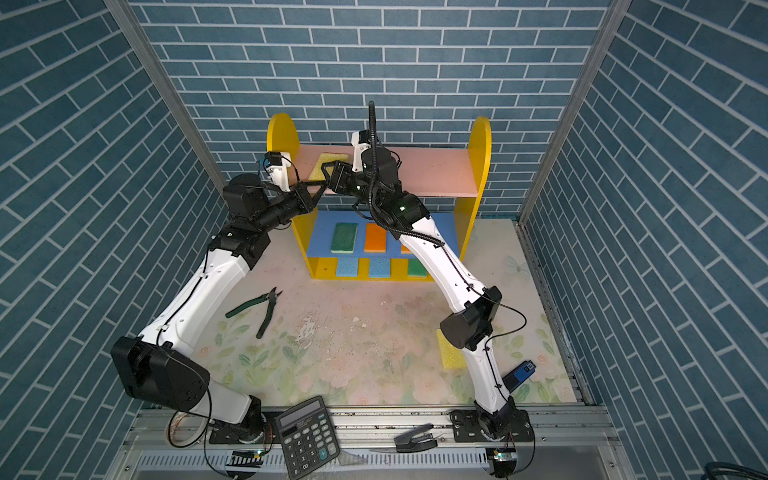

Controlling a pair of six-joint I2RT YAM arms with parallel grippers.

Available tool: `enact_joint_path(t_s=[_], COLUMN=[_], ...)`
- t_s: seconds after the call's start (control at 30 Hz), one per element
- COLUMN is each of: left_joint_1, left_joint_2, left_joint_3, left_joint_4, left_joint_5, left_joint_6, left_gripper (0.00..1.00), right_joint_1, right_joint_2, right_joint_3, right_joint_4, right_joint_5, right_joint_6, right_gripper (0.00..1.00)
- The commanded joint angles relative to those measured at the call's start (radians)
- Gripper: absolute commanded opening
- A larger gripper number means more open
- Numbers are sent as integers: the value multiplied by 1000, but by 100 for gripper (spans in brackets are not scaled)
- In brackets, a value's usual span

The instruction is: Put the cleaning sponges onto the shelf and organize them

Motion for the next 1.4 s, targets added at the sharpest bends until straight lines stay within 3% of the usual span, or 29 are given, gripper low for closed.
enact_joint_path(t_s=[0.0,0.33,0.53,0.83,0.97,1.1,1.23,1.37], left_joint_1=[5,-16,-23,-23,-23,-23,-23,-21], left_joint_2=[14,7,9,-81,-208,-390,-562,-676], left_joint_3=[10,5,1,1,17,-5,-105,-231], left_joint_4=[3,2,-10,-48,-81,-197,-329,-441], left_joint_5=[1,7,2,-14,2,-92,-211,-263], left_joint_6=[-2,-5,1,17,35,152,235,244], left_gripper=[0,0,0,1,20,37,45,52], right_joint_1=[-36,-45,-50,-55,-45,-4,54,69], right_joint_2=[-14,-124,-271,-423,-510,-615,-728,-828], right_joint_3=[-104,-242,-434,-600,-680,-782,-928,-1089], right_joint_4=[-57,-25,63,94,48,-12,-36,-131], right_joint_5=[40,65,109,134,164,260,376,444], right_joint_6=[13,-1,-8,-33,-89,-170,-218,-200], right_gripper=[52,52,52,51,47,47,47,47])
